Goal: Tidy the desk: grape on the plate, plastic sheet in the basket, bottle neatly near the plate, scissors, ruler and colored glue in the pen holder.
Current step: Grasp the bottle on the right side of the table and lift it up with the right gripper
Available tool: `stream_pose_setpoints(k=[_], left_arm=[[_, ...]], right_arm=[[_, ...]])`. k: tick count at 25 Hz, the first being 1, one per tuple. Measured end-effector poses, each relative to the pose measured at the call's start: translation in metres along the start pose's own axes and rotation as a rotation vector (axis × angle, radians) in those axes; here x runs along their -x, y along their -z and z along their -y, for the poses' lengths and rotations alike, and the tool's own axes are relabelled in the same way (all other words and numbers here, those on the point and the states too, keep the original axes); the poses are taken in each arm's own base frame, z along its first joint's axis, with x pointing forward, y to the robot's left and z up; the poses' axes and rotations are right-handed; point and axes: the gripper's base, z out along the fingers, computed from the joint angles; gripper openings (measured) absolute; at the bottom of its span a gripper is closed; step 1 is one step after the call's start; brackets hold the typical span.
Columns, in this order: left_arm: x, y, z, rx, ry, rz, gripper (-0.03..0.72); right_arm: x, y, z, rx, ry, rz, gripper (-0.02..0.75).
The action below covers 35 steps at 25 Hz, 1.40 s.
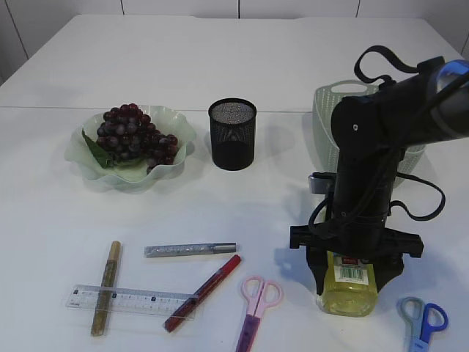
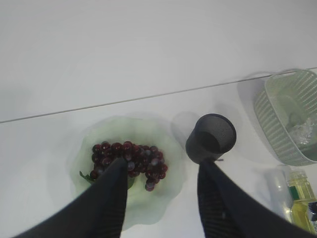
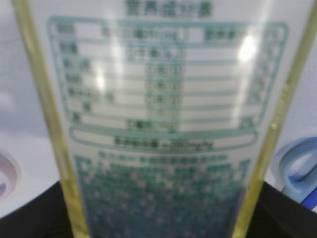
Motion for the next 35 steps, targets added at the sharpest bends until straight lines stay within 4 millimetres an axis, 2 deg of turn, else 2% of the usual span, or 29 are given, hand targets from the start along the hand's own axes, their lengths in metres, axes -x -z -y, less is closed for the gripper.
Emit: stream_pose_setpoints(k=[9, 14, 24, 30, 35], left_arm=[[0.0, 0.0, 0.0, 0.004, -0.002, 0.0, 0.343], [0.0, 0.0, -0.004, 0.04, -0.013, 0.004, 0.343], [0.001, 0.0, -0.007, 0.078, -0.025, 0.008, 0.343], [0.001, 0.0, -0.005, 0.053, -0.017, 0.005, 0.343], [0.0, 0.0, -0.003, 0.037, -0.012, 0.004, 0.343]], right_arm=[[0.0, 0.001, 0.0, 0.003, -0.001, 0.001, 0.483], [0.0, 0.001, 0.0, 0.001, 0.015, -0.002, 0.48], [-0.004, 0.006, -0.003, 0.001, 0.163, 0.021, 0.477], [-0.01, 0.03, -0.005, 0.027, 0.235, 0.121, 0.473], [-0.019, 0.06, -0.003, 0.068, 0.315, 0.231, 0.473]])
